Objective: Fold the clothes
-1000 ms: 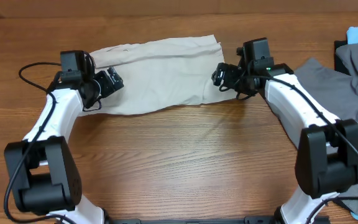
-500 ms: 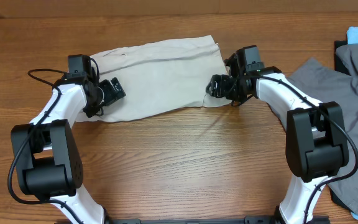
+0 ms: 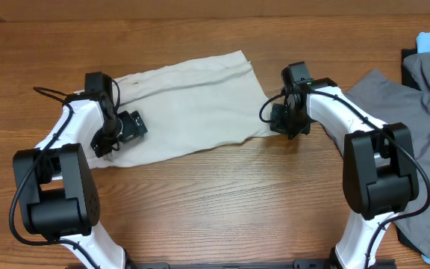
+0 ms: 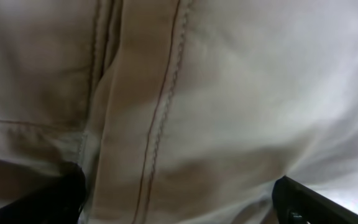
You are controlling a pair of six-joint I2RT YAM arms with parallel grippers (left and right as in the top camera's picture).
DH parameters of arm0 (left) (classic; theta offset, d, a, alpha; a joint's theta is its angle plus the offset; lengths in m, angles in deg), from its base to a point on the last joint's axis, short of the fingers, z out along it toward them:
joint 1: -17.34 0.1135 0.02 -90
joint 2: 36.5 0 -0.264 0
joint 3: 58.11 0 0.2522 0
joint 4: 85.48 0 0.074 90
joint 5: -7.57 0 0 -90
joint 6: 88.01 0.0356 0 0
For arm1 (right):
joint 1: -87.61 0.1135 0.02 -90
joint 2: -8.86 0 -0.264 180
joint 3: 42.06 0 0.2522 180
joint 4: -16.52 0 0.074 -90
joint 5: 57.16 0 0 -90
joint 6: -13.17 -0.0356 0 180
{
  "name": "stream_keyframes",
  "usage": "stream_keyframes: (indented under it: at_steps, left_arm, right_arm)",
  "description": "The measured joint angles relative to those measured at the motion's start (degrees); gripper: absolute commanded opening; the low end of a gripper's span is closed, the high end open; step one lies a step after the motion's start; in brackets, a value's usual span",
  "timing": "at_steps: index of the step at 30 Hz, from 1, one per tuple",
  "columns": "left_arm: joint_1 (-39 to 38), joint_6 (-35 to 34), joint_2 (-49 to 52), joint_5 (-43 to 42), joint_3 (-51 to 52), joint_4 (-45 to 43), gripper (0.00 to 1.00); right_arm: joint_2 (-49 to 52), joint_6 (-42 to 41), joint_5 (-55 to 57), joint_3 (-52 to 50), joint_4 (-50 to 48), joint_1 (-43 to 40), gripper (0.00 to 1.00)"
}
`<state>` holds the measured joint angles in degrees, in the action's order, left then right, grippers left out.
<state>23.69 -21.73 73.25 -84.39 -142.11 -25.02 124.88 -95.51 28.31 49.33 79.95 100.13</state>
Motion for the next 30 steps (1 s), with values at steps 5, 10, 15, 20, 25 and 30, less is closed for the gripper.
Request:
stream_keyframes:
  at_steps: [5,10,15,20,25,30]
  left_arm:
    - [0.2,0.8,0.0,3.0,0.2,1.9,1.0]
    - [0.1,1.4,0.0,3.4,-0.1,2.0,1.0]
    - [0.3,1.5,-1.7,0.5,-3.5,-0.3,0.98]
    - [0.5,1.5,-4.4,-5.0,-6.3,-5.1,0.98]
    - [0.5,1.5,-4.4,-6.8,-6.3,-7.3,0.98]
    - [0.5,1.5,-4.4,-6.9,-6.3,-10.8,0.96]
  right_arm:
    - [-3.3,-1.4,3.8,-0.8,2.7,-0.2,0.14]
    - [-10.5,2.1,2.8,1.9,0.0,-0.2,0.19]
    - [-11.5,9.9,-5.7,7.6,-2.1,0.0,0.13]
    - [-10.9,15.6,-10.6,7.6,-2.0,2.1,0.12]
    - [-4.9,18.0,-12.5,7.7,-7.4,5.4,0.15]
    - [1.0,18.6,-13.1,7.6,-12.1,5.8,0.32]
